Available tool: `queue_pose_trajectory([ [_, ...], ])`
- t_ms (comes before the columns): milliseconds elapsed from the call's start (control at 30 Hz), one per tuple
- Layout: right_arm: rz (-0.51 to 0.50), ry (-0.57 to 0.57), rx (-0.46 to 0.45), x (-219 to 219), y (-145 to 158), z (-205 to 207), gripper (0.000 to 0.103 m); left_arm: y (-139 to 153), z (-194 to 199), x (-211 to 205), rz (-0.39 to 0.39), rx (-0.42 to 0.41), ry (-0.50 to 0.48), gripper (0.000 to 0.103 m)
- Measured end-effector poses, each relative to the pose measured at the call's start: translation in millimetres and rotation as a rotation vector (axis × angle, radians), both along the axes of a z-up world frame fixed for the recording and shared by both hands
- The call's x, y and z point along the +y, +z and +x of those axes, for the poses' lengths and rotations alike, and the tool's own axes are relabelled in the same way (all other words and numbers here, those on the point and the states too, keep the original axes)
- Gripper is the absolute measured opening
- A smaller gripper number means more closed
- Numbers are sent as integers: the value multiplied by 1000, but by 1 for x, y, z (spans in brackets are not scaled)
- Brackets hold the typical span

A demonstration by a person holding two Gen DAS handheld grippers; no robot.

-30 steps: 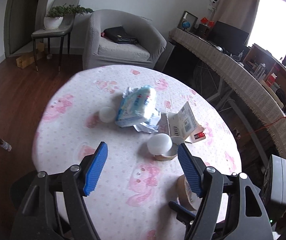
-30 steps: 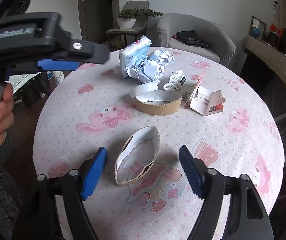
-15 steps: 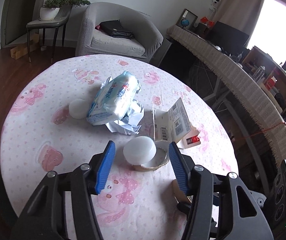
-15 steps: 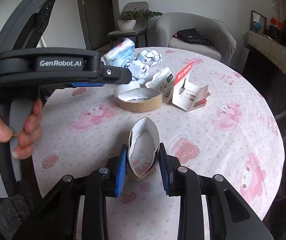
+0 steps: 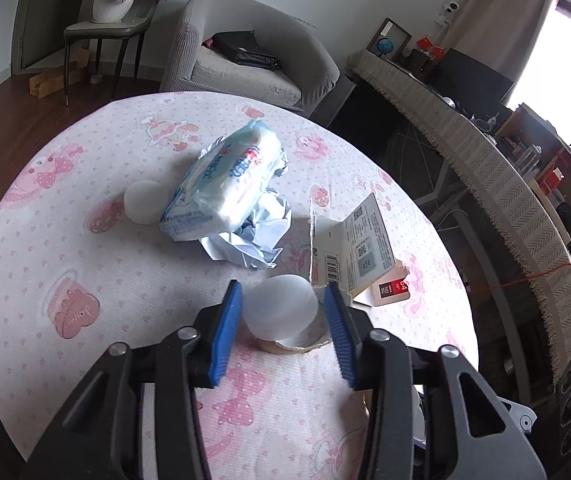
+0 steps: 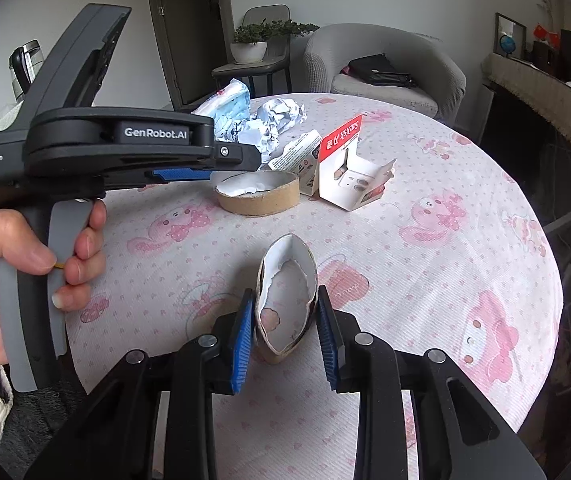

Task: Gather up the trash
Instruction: 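Grasp the white cup lid with the left tool while the right tool grasps the torn tape core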

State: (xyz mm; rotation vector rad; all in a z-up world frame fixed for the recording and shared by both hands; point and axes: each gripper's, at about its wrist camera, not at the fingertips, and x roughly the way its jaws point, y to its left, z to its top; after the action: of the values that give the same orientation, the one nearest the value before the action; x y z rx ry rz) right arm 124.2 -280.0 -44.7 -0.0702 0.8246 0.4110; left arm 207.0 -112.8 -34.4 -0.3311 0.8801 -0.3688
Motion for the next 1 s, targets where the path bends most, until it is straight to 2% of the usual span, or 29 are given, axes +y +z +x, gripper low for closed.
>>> queue_pose_trajectory([
  [133,5,-1,3,-2,0,0,30,-3,3,3,-23,9,7,43],
  [333,8,2,10,1,1,2,30,1,-1,3,26,-21,9,42],
  [533,18,17,13,9,3,4,30,14,-10,14,31,-46,11,42],
  [767,57,53,24,27,8,7,30,20,-23,32,127,-63,36,42],
  [1000,73,92,16,57,18,9,30,29,-37,58,188,-92,51,42],
])
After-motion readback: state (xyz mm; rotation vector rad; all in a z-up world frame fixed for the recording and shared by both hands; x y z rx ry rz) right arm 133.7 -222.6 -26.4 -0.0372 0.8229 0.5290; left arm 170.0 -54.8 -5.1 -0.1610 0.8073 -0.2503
